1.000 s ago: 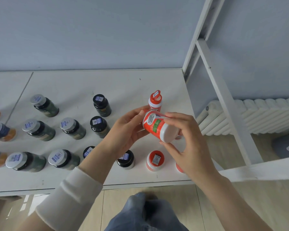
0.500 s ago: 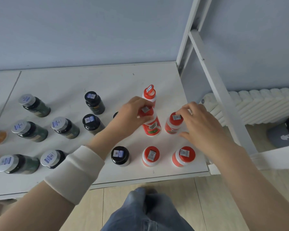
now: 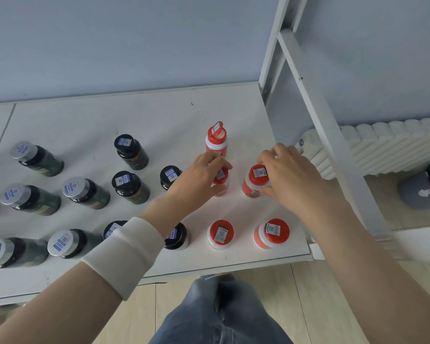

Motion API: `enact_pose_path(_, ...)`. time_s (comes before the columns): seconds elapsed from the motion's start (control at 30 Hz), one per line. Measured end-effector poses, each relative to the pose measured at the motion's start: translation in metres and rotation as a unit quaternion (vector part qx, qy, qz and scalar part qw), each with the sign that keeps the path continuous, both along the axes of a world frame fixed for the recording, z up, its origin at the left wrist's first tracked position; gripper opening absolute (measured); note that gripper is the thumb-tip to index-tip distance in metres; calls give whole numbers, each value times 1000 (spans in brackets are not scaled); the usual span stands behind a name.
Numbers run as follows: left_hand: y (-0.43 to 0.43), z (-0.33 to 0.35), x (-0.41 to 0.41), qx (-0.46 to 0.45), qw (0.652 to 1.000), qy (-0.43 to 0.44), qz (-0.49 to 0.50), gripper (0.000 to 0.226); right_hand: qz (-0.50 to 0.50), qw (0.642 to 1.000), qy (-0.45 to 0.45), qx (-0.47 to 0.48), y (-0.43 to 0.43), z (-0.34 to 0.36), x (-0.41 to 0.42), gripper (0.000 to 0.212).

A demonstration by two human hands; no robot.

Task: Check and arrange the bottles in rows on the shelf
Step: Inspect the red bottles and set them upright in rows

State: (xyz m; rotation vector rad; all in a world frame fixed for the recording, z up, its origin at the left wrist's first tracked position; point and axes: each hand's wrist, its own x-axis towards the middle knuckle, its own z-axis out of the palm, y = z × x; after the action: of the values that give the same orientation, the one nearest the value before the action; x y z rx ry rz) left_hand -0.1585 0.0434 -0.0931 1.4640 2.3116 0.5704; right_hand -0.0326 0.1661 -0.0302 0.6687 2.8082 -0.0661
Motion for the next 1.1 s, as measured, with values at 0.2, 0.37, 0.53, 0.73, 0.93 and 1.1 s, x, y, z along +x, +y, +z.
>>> enact_pose_path(0.2, 22, 4, -25, 127, 979, -57, 152, 54, -15, 999, 31, -22, 10, 2, -9, 53)
enact_pose_path(0.37, 55, -9, -50, 29, 977, -61, 204, 60, -23, 996, 55, -62, 15, 3, -19, 52)
enact_pose_path(0.53, 55, 6, -55, 103, 954, -149, 238, 42, -68, 978, 130, -145, 23, -7, -21, 55)
enact_pose_path(0.73, 25, 52, -41, 241, 833, -480, 137, 36, -184, 754, 267, -571, 17, -6, -24, 46)
enact_pose_path(0.93, 11, 58, -6, 306, 829, -438, 166, 42, -135, 802, 422, -401, -5, -17, -20, 61)
enact_pose_path(1.1, -5, 62, -2, 329, 898, -292, 19, 49, -90, 796, 424, -423, -14, -19, -12, 49)
